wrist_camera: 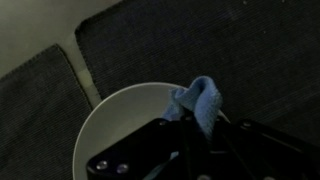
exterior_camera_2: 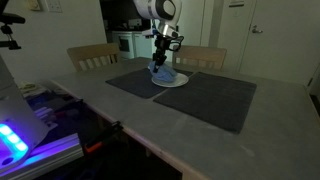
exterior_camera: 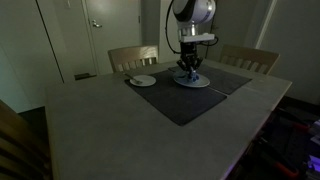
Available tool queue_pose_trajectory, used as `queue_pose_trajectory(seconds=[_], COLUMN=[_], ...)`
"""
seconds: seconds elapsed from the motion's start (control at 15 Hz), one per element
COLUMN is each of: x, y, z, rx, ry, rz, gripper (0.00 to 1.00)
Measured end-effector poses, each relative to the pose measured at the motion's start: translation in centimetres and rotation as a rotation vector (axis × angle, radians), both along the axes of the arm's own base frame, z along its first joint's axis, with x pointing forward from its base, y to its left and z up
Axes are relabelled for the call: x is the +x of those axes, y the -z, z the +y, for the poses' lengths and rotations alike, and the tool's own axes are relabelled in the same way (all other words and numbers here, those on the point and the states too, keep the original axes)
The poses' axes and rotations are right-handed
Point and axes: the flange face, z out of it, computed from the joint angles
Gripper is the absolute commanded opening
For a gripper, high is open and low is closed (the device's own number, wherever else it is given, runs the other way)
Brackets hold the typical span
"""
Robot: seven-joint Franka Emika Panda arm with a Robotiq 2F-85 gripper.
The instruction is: Use the blue towel to wipe the white plate on the right
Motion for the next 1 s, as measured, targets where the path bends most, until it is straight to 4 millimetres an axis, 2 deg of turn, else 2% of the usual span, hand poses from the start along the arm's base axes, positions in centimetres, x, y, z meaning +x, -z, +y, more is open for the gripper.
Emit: queue_pose_trajectory(seconds=[0.27,0.53,0.8,1.0], x=[1.1,1.4,0.8,-0.1], y=[0.1,0.1,0.3,0.8], z=[-1.5,-4.3,-6.7,-7.8], rx=[-0.021,-0.058,-0.112,-0.172], ry=[0.023,0.054,0.066,0.071], rz=[-0.105,-0.162,-0.154,-0.103], gripper=[0.02,0.02,0.02,0.02])
